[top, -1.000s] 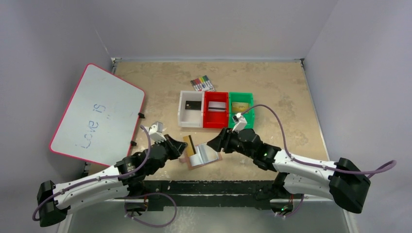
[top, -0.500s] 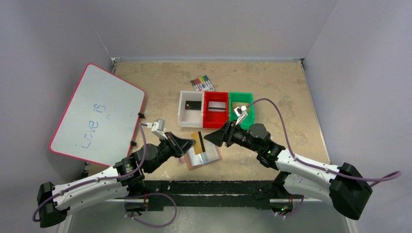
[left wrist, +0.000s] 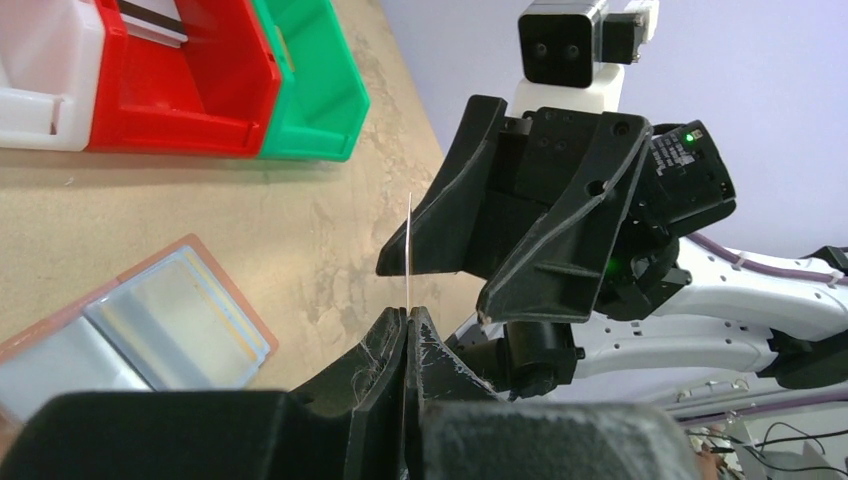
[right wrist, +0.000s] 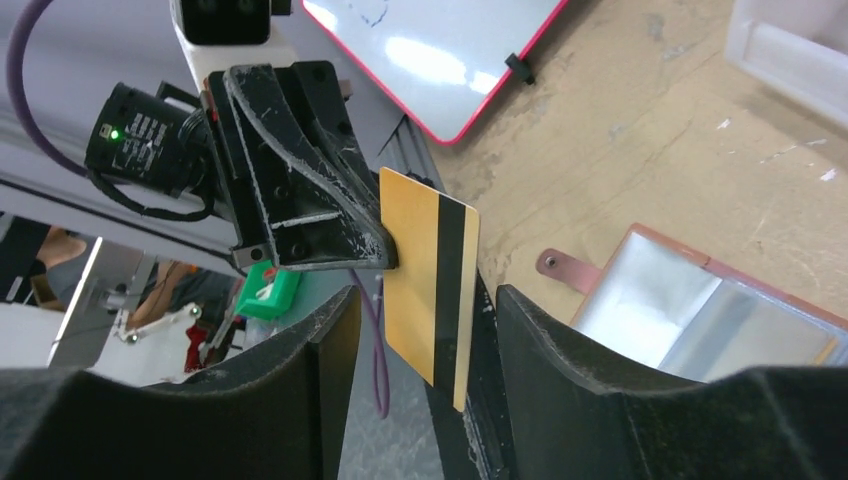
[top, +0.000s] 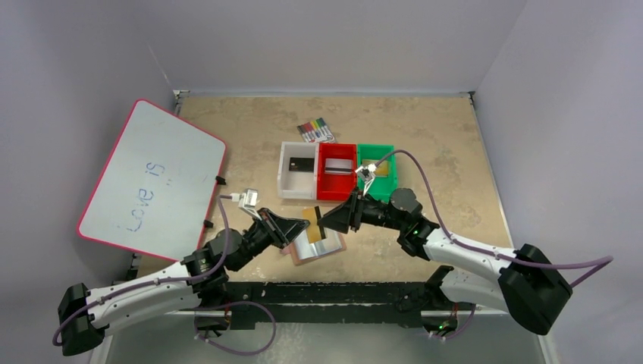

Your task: Take the credit cards out of the card holder

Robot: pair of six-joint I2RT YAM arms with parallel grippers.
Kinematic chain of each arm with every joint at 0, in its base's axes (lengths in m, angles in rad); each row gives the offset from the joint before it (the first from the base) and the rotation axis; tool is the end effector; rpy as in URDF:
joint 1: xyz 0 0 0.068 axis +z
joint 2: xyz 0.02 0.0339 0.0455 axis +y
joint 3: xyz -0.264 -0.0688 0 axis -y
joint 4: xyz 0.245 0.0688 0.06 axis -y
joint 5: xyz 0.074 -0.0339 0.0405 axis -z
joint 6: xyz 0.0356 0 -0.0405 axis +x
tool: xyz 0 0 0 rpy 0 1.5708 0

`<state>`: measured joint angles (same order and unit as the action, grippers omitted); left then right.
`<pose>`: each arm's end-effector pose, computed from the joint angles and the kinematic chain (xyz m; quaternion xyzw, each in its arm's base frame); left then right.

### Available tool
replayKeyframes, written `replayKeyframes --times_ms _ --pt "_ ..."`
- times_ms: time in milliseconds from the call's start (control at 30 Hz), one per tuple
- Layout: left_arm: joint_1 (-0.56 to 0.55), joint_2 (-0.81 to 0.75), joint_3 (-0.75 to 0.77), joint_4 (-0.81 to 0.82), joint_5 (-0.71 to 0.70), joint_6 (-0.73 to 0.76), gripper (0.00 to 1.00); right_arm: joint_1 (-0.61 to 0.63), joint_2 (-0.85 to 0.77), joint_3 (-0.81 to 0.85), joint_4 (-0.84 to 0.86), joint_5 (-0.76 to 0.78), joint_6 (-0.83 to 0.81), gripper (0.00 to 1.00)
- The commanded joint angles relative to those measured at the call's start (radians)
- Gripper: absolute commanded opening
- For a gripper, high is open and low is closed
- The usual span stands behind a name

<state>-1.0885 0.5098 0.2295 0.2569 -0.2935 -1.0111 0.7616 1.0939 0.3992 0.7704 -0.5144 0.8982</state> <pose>0.0785 -0.1278 0.2297 -0.0747 0.7111 -0.5475 0.4348 0.1545 0.1715 0.2452 -0.1412 0.6687 0.6400 0.3511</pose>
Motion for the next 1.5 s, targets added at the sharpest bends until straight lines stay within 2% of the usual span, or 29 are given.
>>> replayKeyframes --times_ms 0,367,633,867,1033,1067,1133,1200,1233,1367,1467 --pt "0.001 0.004 0.002 0.113 0.036 0.003 0.0 -0.001 0.007 0.005 0.131 -0.089 0.01 0.54" --pt "0.0 -0.057 -0.01 0.079 0.028 0.005 0.0 -0.015 -0.013 -0.009 0.189 -0.169 0.036 0.37" --pt "-0.001 -0.039 -0.028 0.125 0.053 -0.002 0.0 -0.015 0.005 -0.017 0.327 -0.246 0.102 0.26" --pt "0.0 -0.017 -0.025 0.148 0.075 0.001 0.0 -0.015 -0.022 -0.003 0.258 -0.227 0.081 0.24" --pt "0.0 -0.005 -0.029 0.163 0.091 -0.002 0.0 -0.015 -0.043 -0.008 0.249 -0.209 0.084 0.17" --pt "0.0 -0.005 -0.03 0.165 0.092 -0.001 0.0 -0.015 -0.047 -0.007 0.247 -0.205 0.082 0.15" --pt "-0.001 -0.002 -0.029 0.158 0.091 -0.006 0.0 -0.015 -0.05 -0.004 0.245 -0.205 0.074 0.0" --pt "0.0 0.003 -0.017 0.114 0.07 -0.023 0.01 -0.015 -0.057 0.0 0.233 -0.203 0.057 0.0" --pt "0.0 0.005 -0.007 0.081 0.056 -0.031 0.08 -0.015 -0.065 0.002 0.218 -0.196 0.047 0.0" --pt "0.0 0.002 0.027 -0.012 0.011 -0.037 0.48 -0.015 -0.122 0.042 -0.001 -0.092 -0.07 0.0" --pt "-0.001 -0.017 0.058 -0.103 -0.049 -0.037 0.63 -0.015 -0.183 0.105 -0.283 0.07 -0.207 0.0"
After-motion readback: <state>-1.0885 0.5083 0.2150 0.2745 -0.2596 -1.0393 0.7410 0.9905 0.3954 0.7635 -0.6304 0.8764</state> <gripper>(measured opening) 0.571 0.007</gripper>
